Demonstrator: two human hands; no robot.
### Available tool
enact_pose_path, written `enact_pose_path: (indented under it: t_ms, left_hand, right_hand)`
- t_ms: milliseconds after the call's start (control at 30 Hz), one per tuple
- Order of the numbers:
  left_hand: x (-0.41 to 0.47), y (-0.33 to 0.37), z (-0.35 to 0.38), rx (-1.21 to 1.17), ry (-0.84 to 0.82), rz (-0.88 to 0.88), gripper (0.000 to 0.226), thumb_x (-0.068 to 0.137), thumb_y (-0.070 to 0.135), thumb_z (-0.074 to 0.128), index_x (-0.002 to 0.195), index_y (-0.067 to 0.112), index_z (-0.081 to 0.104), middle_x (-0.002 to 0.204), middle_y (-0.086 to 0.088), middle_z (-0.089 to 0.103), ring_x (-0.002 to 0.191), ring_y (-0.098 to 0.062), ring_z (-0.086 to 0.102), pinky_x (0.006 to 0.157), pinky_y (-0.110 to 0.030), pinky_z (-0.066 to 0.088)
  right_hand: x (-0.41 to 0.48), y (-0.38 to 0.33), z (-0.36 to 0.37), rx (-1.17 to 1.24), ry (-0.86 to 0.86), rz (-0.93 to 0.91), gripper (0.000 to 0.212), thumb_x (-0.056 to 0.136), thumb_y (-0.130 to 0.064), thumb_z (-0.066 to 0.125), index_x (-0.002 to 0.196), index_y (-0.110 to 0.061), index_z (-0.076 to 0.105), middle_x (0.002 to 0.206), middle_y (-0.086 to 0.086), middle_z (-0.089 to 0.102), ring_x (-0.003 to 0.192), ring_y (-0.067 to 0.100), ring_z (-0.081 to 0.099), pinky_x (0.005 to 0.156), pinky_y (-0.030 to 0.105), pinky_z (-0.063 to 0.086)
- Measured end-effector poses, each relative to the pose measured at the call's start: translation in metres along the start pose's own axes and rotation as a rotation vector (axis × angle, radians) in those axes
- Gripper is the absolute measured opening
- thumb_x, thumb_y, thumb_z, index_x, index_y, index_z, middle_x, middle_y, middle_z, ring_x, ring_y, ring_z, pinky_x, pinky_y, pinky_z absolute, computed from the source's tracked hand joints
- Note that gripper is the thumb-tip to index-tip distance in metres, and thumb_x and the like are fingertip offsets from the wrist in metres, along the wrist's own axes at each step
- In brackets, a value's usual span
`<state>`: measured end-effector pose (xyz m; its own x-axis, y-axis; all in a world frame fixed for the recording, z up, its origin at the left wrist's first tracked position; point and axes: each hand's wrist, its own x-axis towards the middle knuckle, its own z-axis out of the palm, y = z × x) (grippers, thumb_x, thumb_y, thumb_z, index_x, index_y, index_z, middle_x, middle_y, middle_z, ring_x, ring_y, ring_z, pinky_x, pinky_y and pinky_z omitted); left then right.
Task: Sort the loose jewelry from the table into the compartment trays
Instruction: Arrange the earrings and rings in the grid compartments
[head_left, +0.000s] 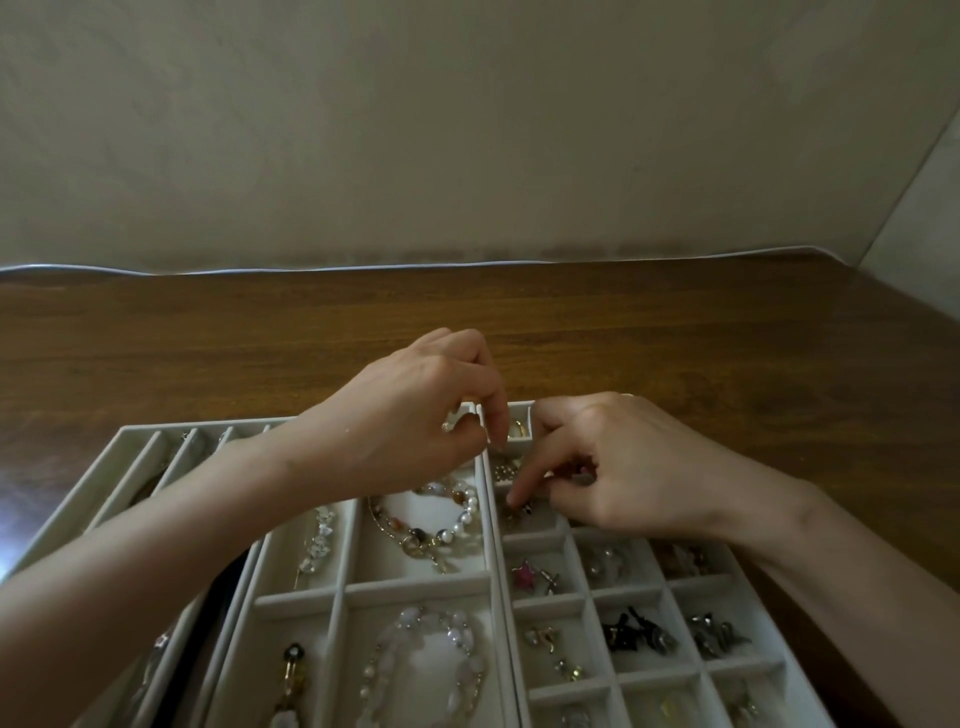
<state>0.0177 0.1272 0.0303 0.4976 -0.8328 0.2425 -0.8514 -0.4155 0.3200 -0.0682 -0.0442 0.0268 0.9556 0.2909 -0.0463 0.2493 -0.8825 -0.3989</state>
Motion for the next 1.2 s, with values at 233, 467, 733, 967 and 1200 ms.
enact_pose_path:
  t_ms: [233, 467, 733, 967, 1200]
  left_hand:
    - [0.0, -0.003, 0.003, -0.022, 0.012, -0.037, 0.02, 0.081, 0.019, 0.052, 0.077, 0.037, 0.06, 0.091, 0.016, 0.049, 0.087, -0.001, 0.045, 0.071, -0.017, 0.039]
    - [-0.002, -0.001, 0.001, -0.026, -0.012, -0.083, 0.02, 0.084, 0.014, 0.055, 0.081, 0.033, 0.063, 0.091, 0.016, 0.048, 0.086, -0.001, 0.046, 0.071, -0.016, 0.039]
    - [-0.003, 0.002, -0.003, -0.223, -0.071, -0.127, 0.016, 0.078, 0.015, 0.068, 0.089, 0.023, 0.059, 0.078, 0.018, 0.052, 0.072, 0.008, 0.048, 0.065, -0.008, 0.038]
    - [-0.003, 0.017, 0.008, -0.424, 0.091, -0.109, 0.032, 0.069, 0.012, 0.079, 0.085, 0.009, 0.051, 0.068, 0.011, 0.057, 0.052, 0.008, 0.05, 0.051, -0.004, 0.036]
    - [0.0, 0.012, 0.015, -0.586, 0.137, -0.224, 0.027, 0.069, 0.013, 0.079, 0.084, 0.01, 0.057, 0.068, 0.003, 0.068, 0.052, 0.006, 0.056, 0.051, -0.006, 0.039]
  right_hand:
    - [0.005, 0.001, 0.008, -0.073, 0.031, -0.064, 0.011, 0.083, -0.033, 0.068, 0.093, -0.034, 0.072, 0.091, -0.015, 0.055, 0.082, 0.001, 0.05, 0.071, 0.02, 0.04]
    - [0.008, 0.001, 0.014, -0.022, 0.105, -0.11, 0.006, 0.08, -0.034, 0.071, 0.086, -0.032, 0.071, 0.079, -0.02, 0.052, 0.075, -0.001, 0.048, 0.072, 0.024, 0.042]
    - [0.005, 0.004, -0.001, 0.312, 0.157, 0.054, 0.006, 0.078, -0.023, 0.073, 0.076, -0.025, 0.068, 0.073, -0.011, 0.061, 0.07, -0.005, 0.055, 0.063, 0.014, 0.044]
    - [0.005, 0.004, -0.005, 0.758, 0.224, 0.28, 0.007, 0.08, -0.021, 0.07, 0.073, -0.019, 0.071, 0.066, -0.01, 0.066, 0.064, 0.001, 0.056, 0.065, 0.024, 0.038]
    - [0.008, 0.005, -0.001, 0.794, 0.279, 0.312, 0.013, 0.08, -0.02, 0.071, 0.067, -0.02, 0.068, 0.059, -0.01, 0.062, 0.053, -0.003, 0.053, 0.054, 0.018, 0.039]
